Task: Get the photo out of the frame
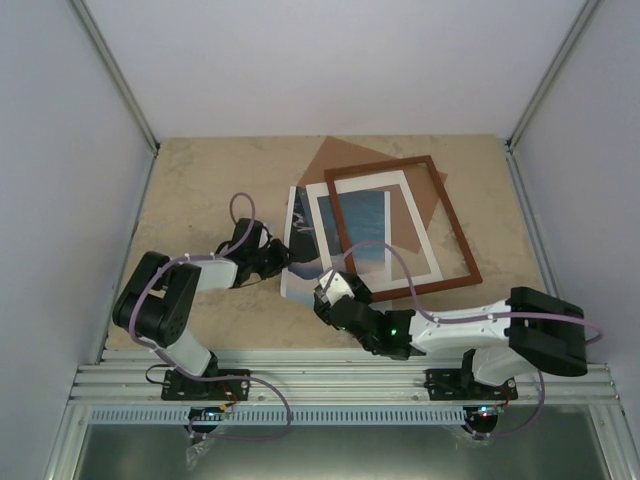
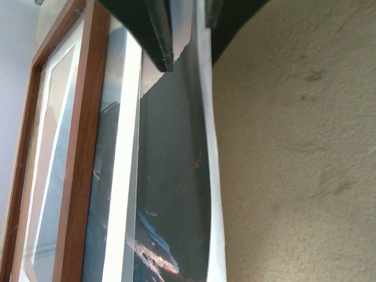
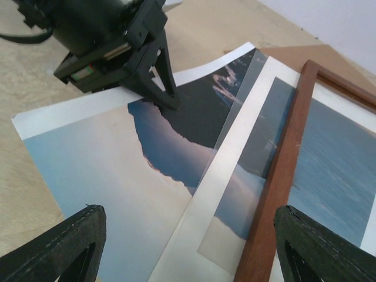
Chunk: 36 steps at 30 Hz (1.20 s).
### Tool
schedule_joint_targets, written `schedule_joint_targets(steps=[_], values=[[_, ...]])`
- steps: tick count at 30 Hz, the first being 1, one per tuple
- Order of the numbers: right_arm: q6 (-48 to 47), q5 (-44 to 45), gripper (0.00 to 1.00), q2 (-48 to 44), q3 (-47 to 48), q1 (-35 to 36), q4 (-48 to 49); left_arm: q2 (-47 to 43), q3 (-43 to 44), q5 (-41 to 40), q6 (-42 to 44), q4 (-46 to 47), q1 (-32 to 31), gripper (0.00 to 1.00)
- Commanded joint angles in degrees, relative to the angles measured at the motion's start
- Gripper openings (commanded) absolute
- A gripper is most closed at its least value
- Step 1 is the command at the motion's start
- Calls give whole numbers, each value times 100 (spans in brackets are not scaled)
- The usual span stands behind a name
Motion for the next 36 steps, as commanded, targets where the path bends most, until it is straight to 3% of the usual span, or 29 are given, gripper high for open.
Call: schedule_joint_targets(steps=[1,3,10,12,13,19,28,32,36], values=[[5,176,80,-460,-120,-37,-120,-22,233,18,293,-40,26,10],[-5,179,81,-607,-144,-76,-191,-115,294,15,465,-154,26,0],[1,269,85,-1131,-405,-177,-137,-596,681,-440,1196,-1266,34,0],[66,360,97,-1277,-427,-184,-222,-875,794,-725,1426,-1689,30,0],[104,433,98,-1358,-439,-189,-272,-1033,875,-896,1536,-1928,34,0],[458,920,98,-1750,-314,-219,-714,-1823,1567,-2097,2071,-3595,35,0],[491,1276,98,-1585,341,-220,-1275,-2497,2932,-3178,3016,-5222,32,0],[-410,608,98,-1410,454,-219,-1040,-2586,3488,-3236,3508,-5676,26,0],[-465,528,98,-1317,850,-236,-1750,-2776,3835,-3060,4136,-5763,26,0]])
